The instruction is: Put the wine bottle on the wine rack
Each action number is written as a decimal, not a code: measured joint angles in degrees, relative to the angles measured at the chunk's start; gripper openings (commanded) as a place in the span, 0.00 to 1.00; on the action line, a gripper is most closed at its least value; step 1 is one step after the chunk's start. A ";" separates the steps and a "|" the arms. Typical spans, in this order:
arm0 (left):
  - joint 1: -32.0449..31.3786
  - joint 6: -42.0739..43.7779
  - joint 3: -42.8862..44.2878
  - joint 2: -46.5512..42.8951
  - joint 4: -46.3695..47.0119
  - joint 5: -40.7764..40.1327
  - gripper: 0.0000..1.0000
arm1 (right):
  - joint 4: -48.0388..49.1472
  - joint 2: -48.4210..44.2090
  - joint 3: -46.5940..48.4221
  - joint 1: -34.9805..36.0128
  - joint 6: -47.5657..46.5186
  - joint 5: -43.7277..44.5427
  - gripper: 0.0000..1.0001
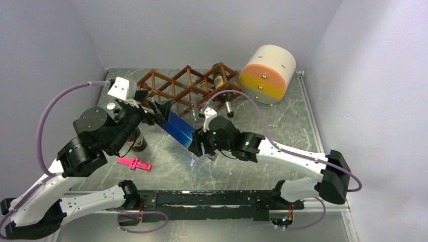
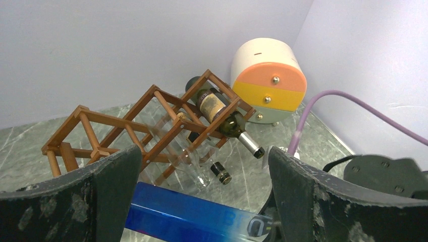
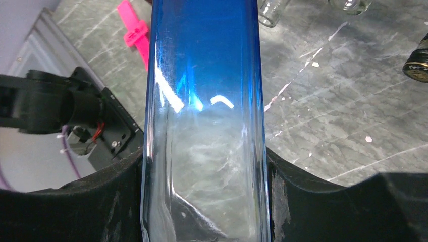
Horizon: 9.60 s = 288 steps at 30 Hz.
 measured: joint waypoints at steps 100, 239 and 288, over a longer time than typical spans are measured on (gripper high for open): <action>0.00 -0.31 6.01 -1.01 -6.91 -2.40 0.99 | 17.31 53.46 43.17 1.86 34.34 31.30 0.42; 0.00 6.12 14.23 -2.10 -0.33 -7.04 0.99 | 39.04 52.13 46.23 8.48 -24.68 1.40 0.16; 0.00 -1.20 -26.58 -14.62 -0.68 5.84 0.99 | 30.86 -10.47 -9.29 9.77 -14.03 17.88 0.00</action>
